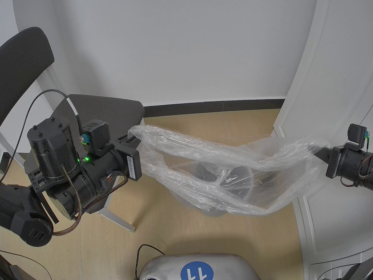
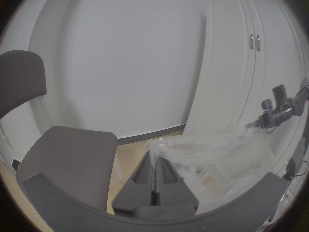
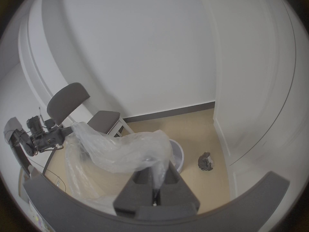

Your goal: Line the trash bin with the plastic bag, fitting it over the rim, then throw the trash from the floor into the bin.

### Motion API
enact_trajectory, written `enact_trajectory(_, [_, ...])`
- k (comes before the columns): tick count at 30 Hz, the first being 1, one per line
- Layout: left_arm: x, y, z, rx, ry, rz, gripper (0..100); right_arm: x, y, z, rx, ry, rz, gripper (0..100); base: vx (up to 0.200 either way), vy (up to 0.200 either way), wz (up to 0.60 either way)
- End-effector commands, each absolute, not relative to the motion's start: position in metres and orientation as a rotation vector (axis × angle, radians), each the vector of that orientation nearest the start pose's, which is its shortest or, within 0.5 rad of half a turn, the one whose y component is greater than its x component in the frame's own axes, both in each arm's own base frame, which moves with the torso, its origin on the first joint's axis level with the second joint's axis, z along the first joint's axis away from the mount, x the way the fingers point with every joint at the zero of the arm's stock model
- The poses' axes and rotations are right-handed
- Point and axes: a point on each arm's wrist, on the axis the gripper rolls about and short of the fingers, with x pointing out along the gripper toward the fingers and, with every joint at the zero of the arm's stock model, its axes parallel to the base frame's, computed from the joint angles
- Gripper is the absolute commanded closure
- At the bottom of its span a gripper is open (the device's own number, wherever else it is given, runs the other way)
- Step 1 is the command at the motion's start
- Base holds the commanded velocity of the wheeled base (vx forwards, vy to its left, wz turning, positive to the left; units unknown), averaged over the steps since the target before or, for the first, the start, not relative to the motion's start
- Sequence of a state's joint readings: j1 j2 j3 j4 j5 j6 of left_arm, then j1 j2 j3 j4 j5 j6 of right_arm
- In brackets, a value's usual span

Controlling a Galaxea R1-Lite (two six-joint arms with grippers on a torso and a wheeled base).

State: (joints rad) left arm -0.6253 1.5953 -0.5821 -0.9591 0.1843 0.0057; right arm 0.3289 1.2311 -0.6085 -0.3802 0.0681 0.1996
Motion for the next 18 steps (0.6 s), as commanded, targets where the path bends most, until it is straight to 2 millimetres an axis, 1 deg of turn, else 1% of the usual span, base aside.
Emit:
enact_trajectory(1, [0.235, -0.149, 0.169, 0.05, 0.105, -0.396, 100, 0.173, 0.058, 0.217, 0.147, 0.277, 0.357, 100, 0.0, 0.0, 0.0])
enact_trajectory(5, [0.241, -0.138, 0.168, 0.047, 0.107, -0.367, 100, 0.183, 0.055, 0.205, 0.11, 0.322, 0.326, 100, 0.0, 0.0, 0.0])
enact_trajectory(7, [0.244, -0.131, 0.171, 0.042, 0.099, -0.347, 100, 0.192, 0.051, 0.199, 0.078, 0.348, 0.294, 100, 0.0, 0.0, 0.0])
enact_trajectory(9, [0.245, -0.129, 0.173, 0.041, 0.092, -0.345, 100, 0.194, 0.05, 0.196, 0.064, 0.357, 0.292, 100, 0.0, 0.0, 0.0])
enact_trajectory(15, [0.244, -0.128, 0.177, 0.068, 0.072, -0.339, 100, 0.184, 0.047, 0.196, 0.009, 0.337, 0.296, 100, 0.0, 0.0, 0.0])
enact_trajectory(17, [0.244, -0.128, 0.177, 0.068, 0.072, -0.339, 100, 0.184, 0.047, 0.196, 0.009, 0.337, 0.296, 100, 0.0, 0.0, 0.0])
enact_trajectory(18, [0.24, -0.126, 0.178, 0.094, 0.063, -0.337, 100, 0.179, 0.047, 0.195, -0.046, 0.328, 0.28, 100, 0.0, 0.0, 0.0])
